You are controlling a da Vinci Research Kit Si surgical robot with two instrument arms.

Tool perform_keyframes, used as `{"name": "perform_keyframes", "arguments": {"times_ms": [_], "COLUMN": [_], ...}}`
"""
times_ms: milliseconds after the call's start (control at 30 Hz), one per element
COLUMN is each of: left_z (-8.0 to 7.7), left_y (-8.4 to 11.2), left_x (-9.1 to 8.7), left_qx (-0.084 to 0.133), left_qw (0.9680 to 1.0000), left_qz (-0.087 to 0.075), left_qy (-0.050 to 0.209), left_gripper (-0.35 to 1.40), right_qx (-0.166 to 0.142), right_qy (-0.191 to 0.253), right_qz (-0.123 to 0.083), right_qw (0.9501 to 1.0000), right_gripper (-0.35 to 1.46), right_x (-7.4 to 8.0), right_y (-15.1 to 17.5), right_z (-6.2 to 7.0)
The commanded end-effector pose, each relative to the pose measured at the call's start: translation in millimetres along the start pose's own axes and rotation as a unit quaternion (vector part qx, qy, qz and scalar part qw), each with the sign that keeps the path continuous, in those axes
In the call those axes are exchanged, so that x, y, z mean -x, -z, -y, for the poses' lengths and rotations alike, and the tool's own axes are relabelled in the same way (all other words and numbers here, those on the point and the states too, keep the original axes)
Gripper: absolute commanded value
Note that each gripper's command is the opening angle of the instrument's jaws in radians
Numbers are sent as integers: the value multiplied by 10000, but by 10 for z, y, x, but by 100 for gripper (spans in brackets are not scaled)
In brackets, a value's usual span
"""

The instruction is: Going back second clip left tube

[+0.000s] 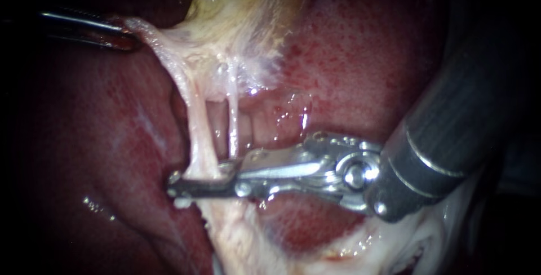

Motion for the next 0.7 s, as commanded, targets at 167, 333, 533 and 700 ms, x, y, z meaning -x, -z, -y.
{"name": "perform_keyframes", "arguments": {"times_ms": [167, 333, 533, 700], "left_z": [0, -1, -1, 1], "left_y": [-1, -1, -1, -1], "left_x": [1, 2, 2, 3], "left_qx": [-4, -7, -7, -2], "left_qw": [10000, 10000, 10000, 10000], "left_qz": [-1, -2, -1, -1], "left_qy": [-2, -5, -6, -9], "left_gripper": [-35, -35, -35, -35], "right_qx": [402, 625, 874, 1012], "right_qy": [836, 1507, 2377, 3064], "right_qz": [-179, -218, -211, -152], "right_qw": [9955, 9864, 9672, 9464], "right_gripper": [49, 50, 50, 50], "right_x": [6, 18, 34, 39], "right_y": [-2, 19, 68, 117], "right_z": [-25, -42, -34, -18]}}
